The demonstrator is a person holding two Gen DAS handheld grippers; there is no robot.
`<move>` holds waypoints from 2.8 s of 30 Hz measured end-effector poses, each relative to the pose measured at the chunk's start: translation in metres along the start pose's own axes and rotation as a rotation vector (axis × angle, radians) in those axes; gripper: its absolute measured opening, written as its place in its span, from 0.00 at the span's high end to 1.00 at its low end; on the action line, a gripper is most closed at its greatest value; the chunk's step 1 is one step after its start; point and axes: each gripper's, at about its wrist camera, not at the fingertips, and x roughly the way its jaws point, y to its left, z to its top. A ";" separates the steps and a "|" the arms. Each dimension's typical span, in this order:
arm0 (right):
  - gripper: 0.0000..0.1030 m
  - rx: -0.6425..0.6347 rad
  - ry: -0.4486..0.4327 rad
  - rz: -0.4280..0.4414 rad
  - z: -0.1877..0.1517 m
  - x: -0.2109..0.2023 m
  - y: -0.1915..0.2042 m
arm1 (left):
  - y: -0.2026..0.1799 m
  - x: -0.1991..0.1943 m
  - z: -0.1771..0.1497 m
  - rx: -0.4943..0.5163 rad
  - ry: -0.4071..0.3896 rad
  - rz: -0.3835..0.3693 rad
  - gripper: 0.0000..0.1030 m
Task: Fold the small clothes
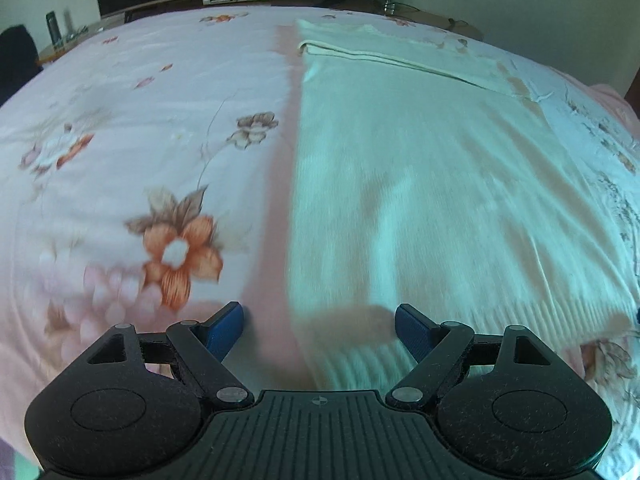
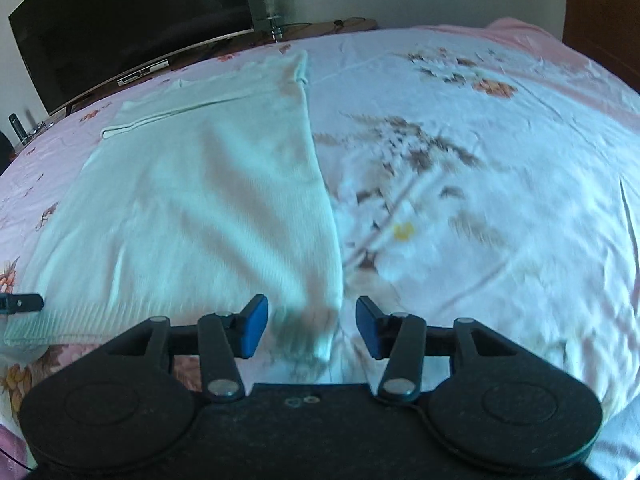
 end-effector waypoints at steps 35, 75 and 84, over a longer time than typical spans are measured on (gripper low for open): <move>0.91 0.034 -0.069 0.180 0.052 -0.011 0.012 | 0.011 -0.030 0.062 -0.157 -0.167 -0.243 0.96; 0.86 0.093 -0.112 0.198 0.347 0.293 0.039 | -0.036 0.245 0.378 -0.260 -0.223 -0.012 0.96; 0.59 -0.031 -0.198 0.089 0.344 0.282 0.041 | -0.027 0.233 0.386 -0.226 -0.191 -0.014 0.87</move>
